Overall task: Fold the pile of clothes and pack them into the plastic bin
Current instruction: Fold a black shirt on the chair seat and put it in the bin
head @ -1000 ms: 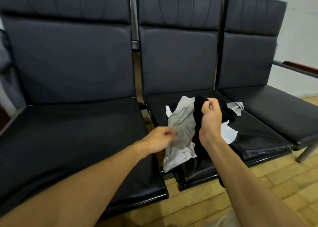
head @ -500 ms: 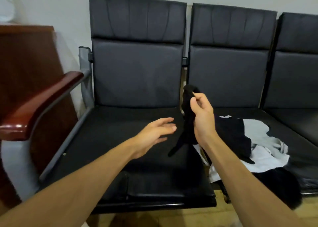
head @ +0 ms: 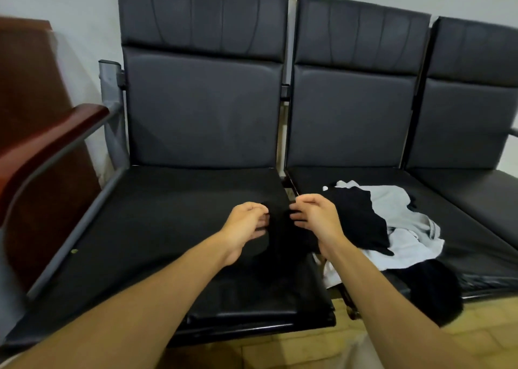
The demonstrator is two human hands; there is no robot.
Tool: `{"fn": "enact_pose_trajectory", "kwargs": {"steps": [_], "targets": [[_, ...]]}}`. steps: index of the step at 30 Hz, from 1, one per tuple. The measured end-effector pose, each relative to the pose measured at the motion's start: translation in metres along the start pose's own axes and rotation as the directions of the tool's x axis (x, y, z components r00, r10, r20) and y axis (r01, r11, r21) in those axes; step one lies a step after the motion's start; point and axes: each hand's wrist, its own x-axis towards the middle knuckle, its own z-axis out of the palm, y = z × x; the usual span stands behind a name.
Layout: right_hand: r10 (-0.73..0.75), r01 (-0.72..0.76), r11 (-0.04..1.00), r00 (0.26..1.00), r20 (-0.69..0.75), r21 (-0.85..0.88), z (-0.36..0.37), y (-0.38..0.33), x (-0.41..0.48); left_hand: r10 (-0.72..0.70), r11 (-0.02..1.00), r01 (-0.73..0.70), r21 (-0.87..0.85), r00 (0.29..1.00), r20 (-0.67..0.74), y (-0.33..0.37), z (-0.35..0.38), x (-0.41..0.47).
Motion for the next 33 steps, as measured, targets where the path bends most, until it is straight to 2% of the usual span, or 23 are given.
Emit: {"fn": "enact_pose_trajectory", "kwargs": {"steps": [3, 5, 7, 9, 11, 13, 15, 18, 20, 22, 24, 25, 26, 28, 30, 33], "targets": [[0.075, -0.142, 0.942, 0.972, -0.224, -0.303, -0.029, 0.025, 0.025, -0.085, 0.996, 0.084, -0.017, 0.996, -0.032, -0.004, 0.006, 0.009], [0.080, -0.190, 0.829, 0.971, -0.224, -0.526, -0.048, 0.037, 0.032, -0.119, 0.993, 0.120, 0.018, 0.990, -0.070, -0.009, 0.010, 0.018], [0.094, -0.189, 0.719, 0.980, -0.176, -0.668, -0.064, 0.048, 0.036, -0.134, 0.991, 0.134, -0.008, 0.983, -0.128, -0.014, 0.014, 0.028], [0.096, -0.158, 0.604, 0.987, -0.125, -0.781, -0.072, 0.055, 0.037, -0.157, 0.987, 0.157, -0.013, 0.974, -0.166, -0.019, 0.021, 0.037], [0.060, -0.142, 0.546, 0.990, -0.131, -0.826, -0.076, 0.058, 0.038, -0.228, 0.974, 0.225, -0.039, 0.955, -0.188, -0.025, 0.027, 0.046], [0.027, -0.172, 0.540, 0.982, -0.187, -0.824, -0.080, 0.058, 0.037, -0.304, 0.953, 0.300, -0.053, 0.941, -0.151, -0.031, 0.032, 0.051], [0.008, -0.190, 0.554, 0.975, -0.223, -0.810, -0.083, 0.056, 0.037, -0.319, 0.947, 0.321, -0.002, 0.938, -0.136, -0.034, 0.037, 0.053], [-0.094, -0.190, 0.714, 0.928, -0.361, -0.674, -0.084, 0.042, 0.035, -0.243, 0.967, 0.251, 0.030, 0.955, -0.169, -0.028, 0.042, 0.052], [-0.217, -0.099, 0.819, 0.858, -0.465, -0.565, -0.084, 0.024, 0.033, -0.152, 0.988, 0.153, -0.003, 0.975, -0.164, -0.015, 0.044, 0.047], [-0.336, 0.114, 0.898, 0.802, -0.494, -0.425, -0.082, 0.000, 0.029, -0.050, 0.997, 0.042, -0.065, 0.992, -0.119, 0.005, 0.046, 0.040], [-0.439, 0.316, 0.895, 0.742, -0.506, -0.313, -0.077, -0.027, 0.023, 0.026, 0.989, -0.032, -0.142, 0.999, -0.046, 0.029, 0.048, 0.031], [-0.457, 0.367, 0.890, 0.717, -0.527, -0.272, -0.075, -0.038, 0.021, 0.054, 0.985, -0.056, -0.162, 0.998, -0.019, 0.039, 0.049, 0.028], [-0.440, 0.376, 0.897, 0.709, -0.551, -0.232, -0.075, -0.045, 0.020, 0.075, 0.988, -0.075, -0.136, 0.997, -0.006, 0.046, 0.049, 0.026], [-0.302, 0.282, 0.951, 0.755, -0.583, -0.128, -0.074, -0.057, 0.018, 0.109, 0.994, -0.108, -0.017, 0.994, 0.015, 0.058, 0.049, 0.017], [-0.200, 0.203, 0.977, 0.787, -0.583, -0.061, -0.074, -0.067, 0.014, 0.121, 0.993, -0.121, 0.001, 0.993, 0.000, 0.068, 0.045, 0.007], [-0.379, 0.400, 0.911, 0.708, -0.596, -0.103, -0.066, -0.100, 0.002, 0.242, 0.955, -0.244, -0.171, 0.970, -0.035, 0.095, 0.034, -0.005]]}}
